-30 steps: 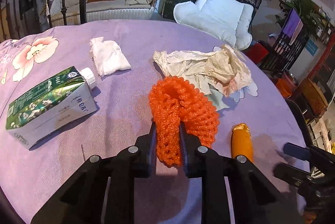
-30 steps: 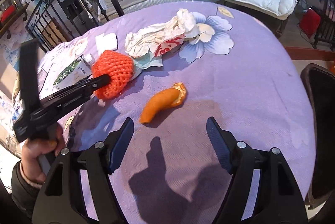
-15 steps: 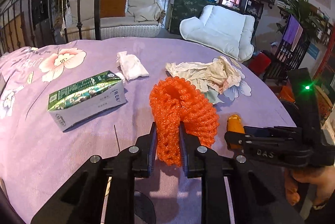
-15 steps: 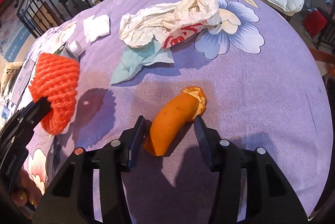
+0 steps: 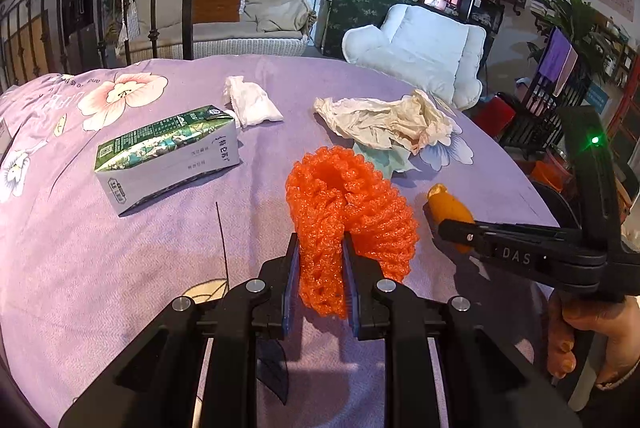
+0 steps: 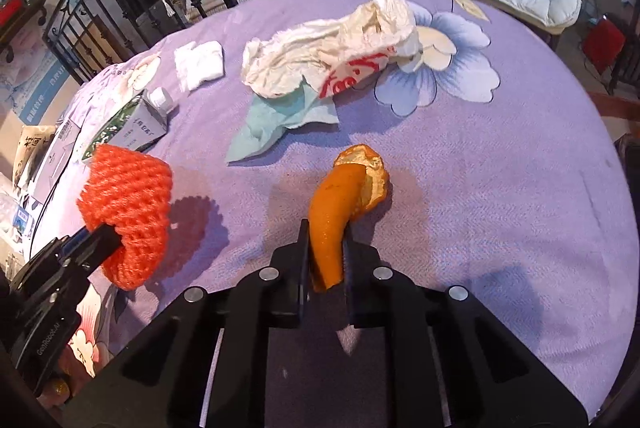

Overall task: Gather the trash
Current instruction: 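Carry the orange peel in the right tool and foam net in the left tool over the bin, then open the right tool to drop the peel while the left tool opens to drop the net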

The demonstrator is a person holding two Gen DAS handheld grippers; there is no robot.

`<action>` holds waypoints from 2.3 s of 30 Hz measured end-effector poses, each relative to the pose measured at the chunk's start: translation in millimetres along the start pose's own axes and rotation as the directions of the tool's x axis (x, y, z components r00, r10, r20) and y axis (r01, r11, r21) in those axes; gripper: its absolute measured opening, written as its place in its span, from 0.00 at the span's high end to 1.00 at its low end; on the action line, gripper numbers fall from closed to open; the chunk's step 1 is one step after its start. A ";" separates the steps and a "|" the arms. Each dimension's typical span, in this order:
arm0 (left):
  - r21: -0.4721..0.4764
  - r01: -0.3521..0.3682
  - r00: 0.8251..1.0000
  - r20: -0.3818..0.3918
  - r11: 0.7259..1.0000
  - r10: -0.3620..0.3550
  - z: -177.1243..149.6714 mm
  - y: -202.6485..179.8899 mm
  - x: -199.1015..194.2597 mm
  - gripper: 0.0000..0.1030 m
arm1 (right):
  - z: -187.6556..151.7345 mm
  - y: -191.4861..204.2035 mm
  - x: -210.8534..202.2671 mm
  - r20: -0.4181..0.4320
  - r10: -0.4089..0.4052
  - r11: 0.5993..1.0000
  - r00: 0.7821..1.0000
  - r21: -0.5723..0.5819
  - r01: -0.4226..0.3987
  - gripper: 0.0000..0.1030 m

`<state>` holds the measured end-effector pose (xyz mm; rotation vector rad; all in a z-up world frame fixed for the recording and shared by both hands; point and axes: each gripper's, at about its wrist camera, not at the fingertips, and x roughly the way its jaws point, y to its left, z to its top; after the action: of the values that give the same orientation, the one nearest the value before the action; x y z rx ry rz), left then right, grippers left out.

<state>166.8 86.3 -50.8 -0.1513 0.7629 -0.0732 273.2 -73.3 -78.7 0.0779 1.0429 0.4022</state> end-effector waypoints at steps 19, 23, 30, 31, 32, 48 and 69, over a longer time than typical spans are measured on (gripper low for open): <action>0.107 0.104 0.995 -0.013 0.989 -0.103 -17.5 -70.5 -11.6 0.80 | -49.8 -37.4 -108.4 0.214 -0.037 0.999 0.976 0.027 0.032 0.86; 0.148 0.131 0.991 -0.018 0.980 -0.130 -18.7 -95.5 -11.8 0.80 | -62.4 -64.2 -129.1 0.241 -0.064 0.995 0.968 0.084 0.045 0.86; 0.221 0.184 0.983 -0.031 0.958 -0.182 -17.8 -139.9 -7.3 0.80 | -88.6 -119.3 -154.0 0.261 -0.135 0.978 0.956 0.193 0.085 0.86; 0.232 0.197 0.980 -0.035 0.953 -0.194 -17.5 -147.5 -6.1 0.80 | -92.3 -127.6 -157.4 0.263 -0.150 0.973 0.953 0.209 0.095 0.86; 0.240 0.205 0.979 -0.037 0.949 -0.202 -17.7 -152.6 -5.3 0.80 | -95.6 -133.8 -160.0 0.265 -0.159 0.970 0.951 0.223 0.100 0.86; 0.360 0.320 0.947 -0.103 0.876 -0.304 -25.3 -231.5 12.3 0.80 | -105.3 -242.1 -160.3 0.209 -0.312 0.898 0.927 0.385 0.215 0.86; 0.411 0.382 0.924 -0.186 0.828 -0.333 -32.9 -286.9 29.2 0.80 | -108.6 -292.8 -98.9 0.077 -0.299 0.858 0.951 0.458 0.233 0.59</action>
<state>161.8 -203.9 -47.5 0.1479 0.7989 -0.6168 221.2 -393.3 -125.9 0.3636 0.9673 -0.1029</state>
